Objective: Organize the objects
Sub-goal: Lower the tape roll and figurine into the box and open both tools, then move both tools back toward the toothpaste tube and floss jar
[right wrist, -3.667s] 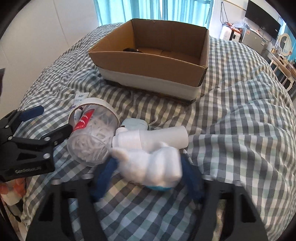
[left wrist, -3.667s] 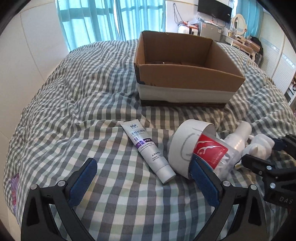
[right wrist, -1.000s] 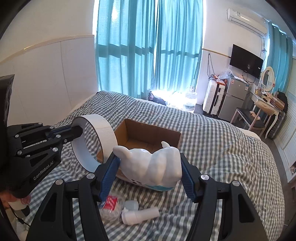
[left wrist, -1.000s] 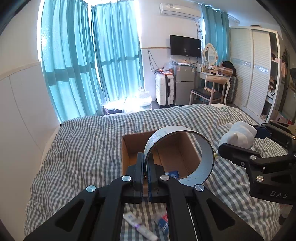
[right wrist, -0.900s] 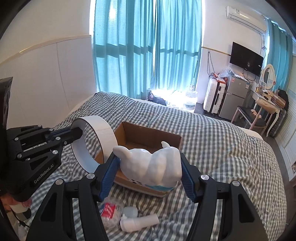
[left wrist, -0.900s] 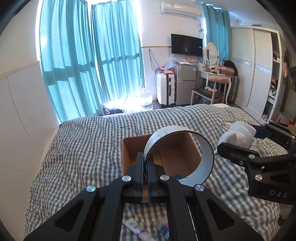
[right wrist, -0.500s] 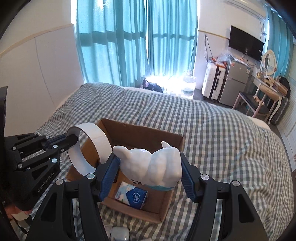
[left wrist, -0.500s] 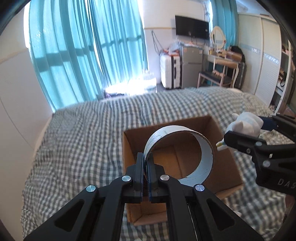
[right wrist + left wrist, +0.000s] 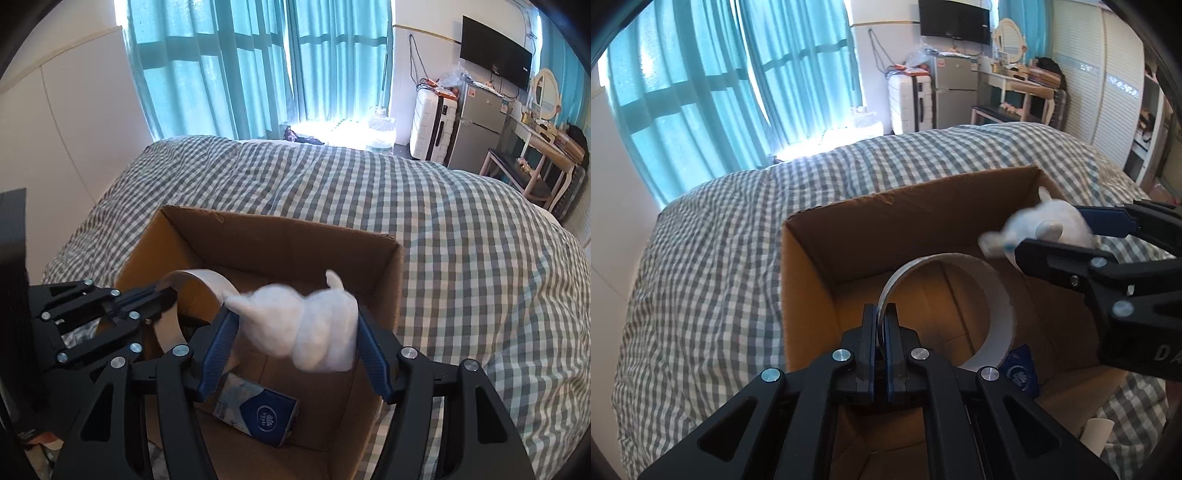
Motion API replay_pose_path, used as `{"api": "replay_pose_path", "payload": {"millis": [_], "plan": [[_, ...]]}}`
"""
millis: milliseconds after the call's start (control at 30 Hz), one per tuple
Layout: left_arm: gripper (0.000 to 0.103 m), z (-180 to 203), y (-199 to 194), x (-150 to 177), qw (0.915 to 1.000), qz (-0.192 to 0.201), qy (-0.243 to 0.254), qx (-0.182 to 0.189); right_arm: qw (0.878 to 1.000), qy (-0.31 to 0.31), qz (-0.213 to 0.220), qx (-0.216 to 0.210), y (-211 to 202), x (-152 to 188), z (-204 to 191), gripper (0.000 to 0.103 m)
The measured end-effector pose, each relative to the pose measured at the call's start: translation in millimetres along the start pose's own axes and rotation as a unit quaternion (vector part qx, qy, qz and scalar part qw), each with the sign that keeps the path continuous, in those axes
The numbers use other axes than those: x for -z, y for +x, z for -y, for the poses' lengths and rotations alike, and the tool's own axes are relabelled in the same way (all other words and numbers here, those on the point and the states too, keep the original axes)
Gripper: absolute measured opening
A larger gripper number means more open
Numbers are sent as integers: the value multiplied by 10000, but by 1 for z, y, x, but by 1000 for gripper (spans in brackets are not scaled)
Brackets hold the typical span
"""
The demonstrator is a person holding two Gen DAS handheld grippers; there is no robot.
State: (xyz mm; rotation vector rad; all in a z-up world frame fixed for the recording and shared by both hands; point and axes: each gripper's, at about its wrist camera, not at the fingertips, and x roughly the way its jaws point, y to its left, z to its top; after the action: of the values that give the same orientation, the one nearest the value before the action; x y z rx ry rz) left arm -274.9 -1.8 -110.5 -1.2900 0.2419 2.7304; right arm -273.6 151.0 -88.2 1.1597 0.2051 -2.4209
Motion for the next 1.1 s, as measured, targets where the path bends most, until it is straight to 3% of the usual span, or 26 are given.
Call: {"api": "replay_pose_path", "payload": {"millis": [133, 233, 300, 367, 433, 733, 933, 1100], "plan": [[17, 2, -10, 1, 9998, -138, -37, 103, 9995, 91, 281, -84, -27, -4, -2, 78], [33, 4, -30, 3, 9999, -101, -33, 50, 9985, 44, 527, -134, -57, -8, -7, 79], [63, 3, -51, 4, 10000, 19, -84, 18, 9978, -49, 654, -118, -78, -10, -12, 81], [86, 1, -73, 3, 9997, 210, -151, -33, 9966, -162, 809, -41, -103, -10, -18, 83], [89, -1, -104, 8, 9984, 515, -216, -76, 9953, -267, 934, 15, -130, -8, -23, 83], [95, -3, -214, 41, 9934, 1032, -284, -416, 9897, -645, 1262, 196, -229, 28, -46, 83], [95, -4, -253, 72, 9907, 1169, -452, -527, 9888, -825, 1216, 248, -255, 67, -55, 83], [96, 0, -261, 98, 9904, 1152, -549, -530, 9905, -772, 1111, 254, -259, 96, -52, 83]]}}
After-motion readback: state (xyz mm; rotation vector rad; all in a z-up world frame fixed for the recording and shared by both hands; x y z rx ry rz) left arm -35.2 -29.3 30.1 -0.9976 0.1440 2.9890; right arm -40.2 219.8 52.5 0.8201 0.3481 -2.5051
